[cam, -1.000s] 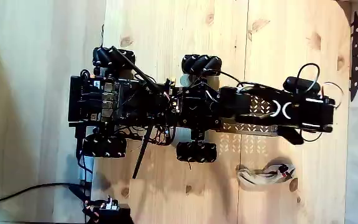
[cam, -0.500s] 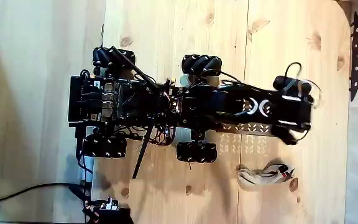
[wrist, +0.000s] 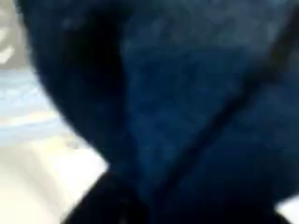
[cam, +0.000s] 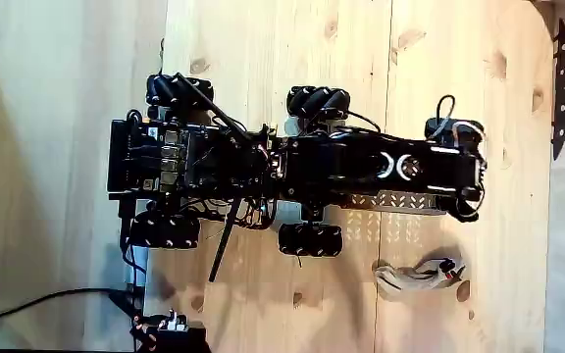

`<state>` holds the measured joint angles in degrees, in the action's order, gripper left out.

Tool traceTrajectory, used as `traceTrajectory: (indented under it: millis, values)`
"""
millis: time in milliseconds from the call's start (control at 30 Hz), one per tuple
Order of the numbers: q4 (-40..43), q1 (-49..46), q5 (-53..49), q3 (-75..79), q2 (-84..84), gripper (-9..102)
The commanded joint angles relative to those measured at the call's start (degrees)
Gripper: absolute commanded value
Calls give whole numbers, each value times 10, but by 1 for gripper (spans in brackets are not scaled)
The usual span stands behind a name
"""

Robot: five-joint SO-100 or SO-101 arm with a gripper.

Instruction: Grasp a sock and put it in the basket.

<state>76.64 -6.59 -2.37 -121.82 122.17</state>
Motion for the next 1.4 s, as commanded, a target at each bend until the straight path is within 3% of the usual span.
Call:
traceTrajectory:
  millis: [0, 200, 333, 767, 900, 1000, 1100, 1367]
  values:
    - [1, -17, -31, 6, -39, 1]
    - [60, -42, -73, 7, -54, 10]
    - [58, -55, -116, 7, -77, 13]
    - [37, -41, -122, 8, -120, 35]
    - [-26, -33, -96, -6, -123, 30]
    - [-135, -28, -75, -18, -131, 10]
    - [-195, -34, -62, -18, -156, 0]
    - [-301, -31, -43, -18, -127, 0]
